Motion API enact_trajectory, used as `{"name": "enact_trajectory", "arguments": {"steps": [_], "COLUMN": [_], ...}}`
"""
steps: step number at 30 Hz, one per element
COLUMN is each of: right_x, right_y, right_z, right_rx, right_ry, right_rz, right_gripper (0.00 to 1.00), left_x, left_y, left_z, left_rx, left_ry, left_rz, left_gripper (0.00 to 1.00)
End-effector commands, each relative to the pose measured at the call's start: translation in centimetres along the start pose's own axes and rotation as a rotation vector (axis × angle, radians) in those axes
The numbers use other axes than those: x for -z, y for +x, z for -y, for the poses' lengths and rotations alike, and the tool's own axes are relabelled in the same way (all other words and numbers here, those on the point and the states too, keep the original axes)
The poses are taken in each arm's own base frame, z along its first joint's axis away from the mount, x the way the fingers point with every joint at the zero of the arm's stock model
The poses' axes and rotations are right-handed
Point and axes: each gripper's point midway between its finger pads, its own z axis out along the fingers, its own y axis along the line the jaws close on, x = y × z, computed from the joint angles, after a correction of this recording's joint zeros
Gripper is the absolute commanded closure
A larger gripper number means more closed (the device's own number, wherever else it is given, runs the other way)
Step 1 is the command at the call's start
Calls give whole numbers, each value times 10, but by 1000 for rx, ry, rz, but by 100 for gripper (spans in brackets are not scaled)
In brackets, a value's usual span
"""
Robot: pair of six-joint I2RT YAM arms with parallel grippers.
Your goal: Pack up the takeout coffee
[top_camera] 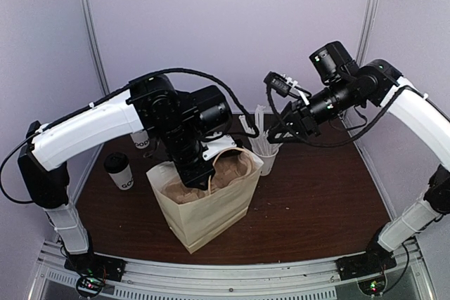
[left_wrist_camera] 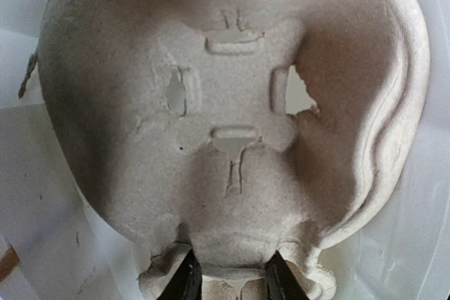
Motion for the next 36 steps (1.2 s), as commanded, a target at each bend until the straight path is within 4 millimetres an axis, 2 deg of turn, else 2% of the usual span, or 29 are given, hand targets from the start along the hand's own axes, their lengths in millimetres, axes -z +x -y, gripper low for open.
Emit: {"name": "enact_trajectory", "arguments": {"steps": [1, 4, 12, 16, 20, 25, 27, 31, 34, 35, 36], "right_x": [28, 34, 17, 2, -18, -29, -32, -31, -25, -22, -18], "right_y": [5, 11, 12, 10, 1, -7, -7, 6, 22, 26, 30], "right_z": [-34, -60, -89, -93, -85, -93, -102, -124, -135, -138, -140], "right_rx": [136, 206, 317, 343, 323, 320, 336, 387, 441, 457, 481], "right_ry": [-183, -301, -366, -352, -281, -299, -334, -432, -478, -490, -503], "right_rz": [62, 65, 20, -4, -17, -3, -7, -38, -71, -77, -82], "right_gripper": [41, 30, 28, 27, 27, 29, 40, 78, 96, 100, 100], "left_x": [10, 10, 8, 6, 6, 7, 6, 8, 9, 10, 10], "left_y": [-4, -3, 1, 1, -1, -1, -2, -1, 2, 4, 6], "left_z": [0, 0, -1, -3, -3, -4, -5, -6, -7, -8, -9], "left_rx": [-28, -34, -27, -18, -13, -13, -12, -12, -10, -9, -8], "left_ry": [0, 0, 7, 3, 6, 4, 3, 1, -1, -2, -3], "left_rz": [42, 45, 40, 37, 45, 46, 47, 49, 49, 48, 42], "left_gripper": [100, 100, 100, 100, 100, 100, 100, 100, 100, 100, 100]}}
